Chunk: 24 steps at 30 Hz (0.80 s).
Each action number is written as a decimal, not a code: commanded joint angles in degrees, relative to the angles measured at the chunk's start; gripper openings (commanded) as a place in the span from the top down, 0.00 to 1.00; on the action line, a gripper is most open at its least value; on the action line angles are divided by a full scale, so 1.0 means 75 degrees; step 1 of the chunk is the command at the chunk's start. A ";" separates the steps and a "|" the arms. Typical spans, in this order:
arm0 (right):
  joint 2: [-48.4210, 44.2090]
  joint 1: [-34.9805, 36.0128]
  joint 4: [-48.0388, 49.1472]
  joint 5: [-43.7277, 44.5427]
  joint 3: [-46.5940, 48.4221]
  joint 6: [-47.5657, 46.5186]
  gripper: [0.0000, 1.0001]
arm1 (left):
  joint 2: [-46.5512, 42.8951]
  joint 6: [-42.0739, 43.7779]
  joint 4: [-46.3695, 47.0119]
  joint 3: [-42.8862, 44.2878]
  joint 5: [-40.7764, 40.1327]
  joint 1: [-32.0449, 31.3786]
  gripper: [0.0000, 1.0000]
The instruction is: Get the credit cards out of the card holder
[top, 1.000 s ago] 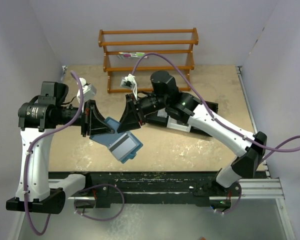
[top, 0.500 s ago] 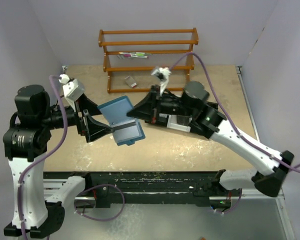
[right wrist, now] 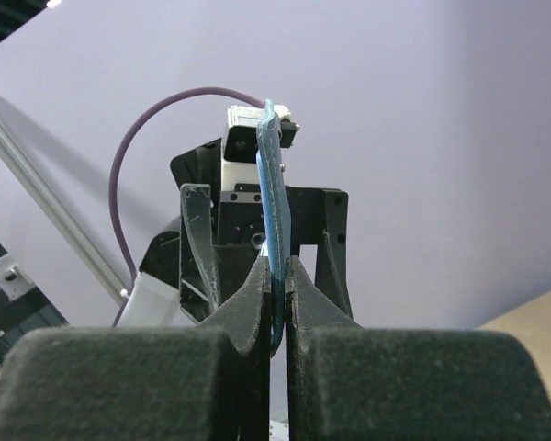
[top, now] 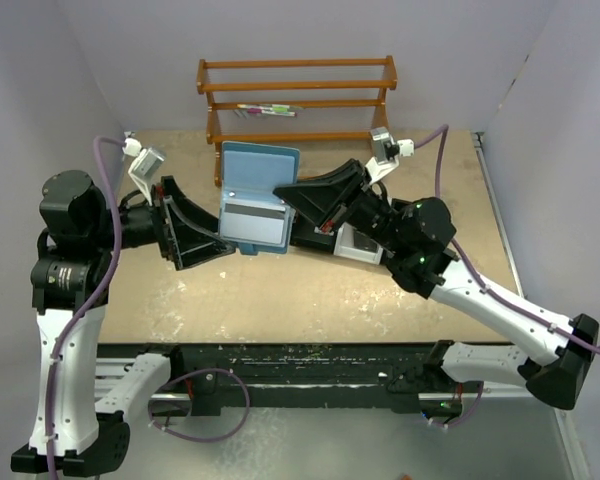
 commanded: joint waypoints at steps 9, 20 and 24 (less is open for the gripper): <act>0.0596 0.0806 0.1262 0.0659 0.0504 -0.0289 1.00 | -0.0350 -0.2336 0.2716 -0.0628 0.1583 0.0022 0.22; 0.0660 0.0818 -0.0662 0.0270 0.0834 0.0058 0.68 | -0.0250 -0.0556 0.0906 -0.0311 0.1392 0.0022 0.90; 0.0766 0.0587 -0.2608 -0.0329 0.1666 -0.0652 0.41 | 0.0067 0.0744 -0.0404 0.0164 0.1364 0.0022 0.92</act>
